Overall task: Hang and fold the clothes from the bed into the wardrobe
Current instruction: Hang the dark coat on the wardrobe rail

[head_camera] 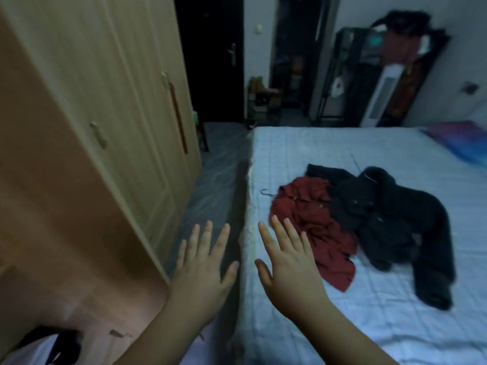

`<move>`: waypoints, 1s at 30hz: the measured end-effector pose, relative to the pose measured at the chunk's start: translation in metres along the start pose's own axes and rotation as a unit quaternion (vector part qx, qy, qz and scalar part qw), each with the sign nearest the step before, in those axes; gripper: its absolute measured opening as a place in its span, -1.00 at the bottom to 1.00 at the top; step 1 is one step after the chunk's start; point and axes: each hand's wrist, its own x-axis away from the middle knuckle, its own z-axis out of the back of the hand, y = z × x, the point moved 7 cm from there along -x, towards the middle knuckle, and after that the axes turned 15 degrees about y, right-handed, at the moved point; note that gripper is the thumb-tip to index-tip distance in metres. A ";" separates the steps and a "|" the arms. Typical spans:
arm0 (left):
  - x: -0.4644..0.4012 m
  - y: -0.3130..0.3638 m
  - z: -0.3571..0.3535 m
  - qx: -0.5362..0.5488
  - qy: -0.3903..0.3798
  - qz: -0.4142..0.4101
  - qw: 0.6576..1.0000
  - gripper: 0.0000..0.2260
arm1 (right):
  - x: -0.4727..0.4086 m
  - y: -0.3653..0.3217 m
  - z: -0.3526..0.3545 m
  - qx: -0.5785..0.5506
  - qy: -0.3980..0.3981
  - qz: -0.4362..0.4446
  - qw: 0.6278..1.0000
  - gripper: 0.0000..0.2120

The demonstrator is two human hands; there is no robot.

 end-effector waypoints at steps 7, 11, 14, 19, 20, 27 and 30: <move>-0.052 0.060 -0.064 0.059 -0.036 -0.078 0.995 -0.35 | 0.000 0.074 -0.014 0.049 -0.020 -0.080 0.995 -0.34; -0.090 0.093 -0.096 0.101 -0.048 -0.122 0.986 -0.34 | -0.013 0.120 -0.012 0.091 -0.028 -0.126 0.987 -0.34; -0.114 0.122 -0.107 0.124 -0.059 -0.157 0.978 -0.34 | -0.025 0.150 -0.006 0.112 -0.022 -0.165 0.980 -0.34; -0.133 0.176 -0.116 0.142 -0.072 -0.204 0.966 -0.33 | -0.024 0.191 0.015 0.119 0.011 -0.218 0.968 -0.35; -0.134 0.187 -0.118 0.143 -0.076 -0.213 0.963 -0.33 | -0.021 0.200 0.020 0.118 0.015 -0.226 0.967 -0.35; -0.132 0.274 -0.132 0.143 -0.086 -0.225 0.960 -0.31 | 0.010 0.281 0.063 0.117 0.039 -0.255 0.959 -0.34; -0.130 0.319 -0.140 0.130 -0.080 -0.206 0.967 -0.32 | 0.029 0.323 0.080 0.110 0.032 -0.254 0.960 -0.32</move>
